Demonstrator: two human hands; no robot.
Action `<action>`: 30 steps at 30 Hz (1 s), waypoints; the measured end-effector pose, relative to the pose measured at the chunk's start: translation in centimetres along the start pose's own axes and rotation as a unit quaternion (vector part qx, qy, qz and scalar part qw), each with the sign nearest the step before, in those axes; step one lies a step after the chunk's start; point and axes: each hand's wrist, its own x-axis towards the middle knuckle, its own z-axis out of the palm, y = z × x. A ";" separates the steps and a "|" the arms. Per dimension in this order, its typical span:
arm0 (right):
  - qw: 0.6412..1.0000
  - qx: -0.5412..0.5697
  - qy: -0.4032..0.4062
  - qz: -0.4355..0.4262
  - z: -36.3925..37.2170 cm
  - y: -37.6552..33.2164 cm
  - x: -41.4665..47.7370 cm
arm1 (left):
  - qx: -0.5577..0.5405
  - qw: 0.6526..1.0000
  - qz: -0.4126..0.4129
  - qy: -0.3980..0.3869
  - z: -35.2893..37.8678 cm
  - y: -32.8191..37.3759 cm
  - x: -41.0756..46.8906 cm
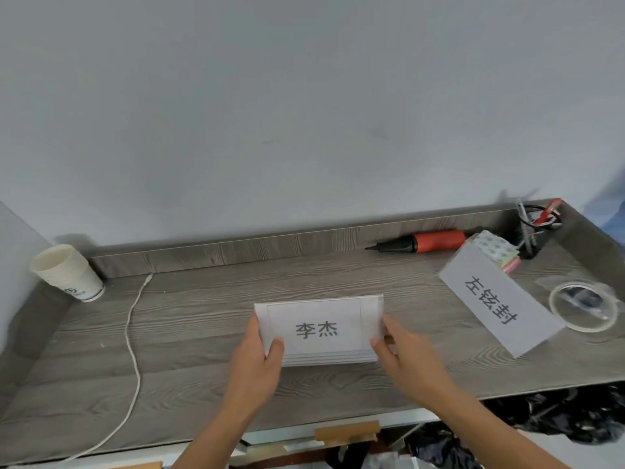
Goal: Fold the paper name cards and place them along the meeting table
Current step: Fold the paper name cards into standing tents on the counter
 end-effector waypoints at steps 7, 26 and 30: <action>0.897 0.293 0.254 0.212 -2.5 6.5 -1.1 | -0.013 0.998 0.028 0.053 0.2 -0.3 1.2; 0.837 0.343 0.374 0.205 -8.1 10.1 -1.1 | -0.053 0.997 0.049 0.037 -0.6 -0.7 1.8; 0.872 0.385 0.293 0.075 -9.8 3.4 -1.1 | -0.116 0.992 0.026 0.053 -0.4 -0.6 1.6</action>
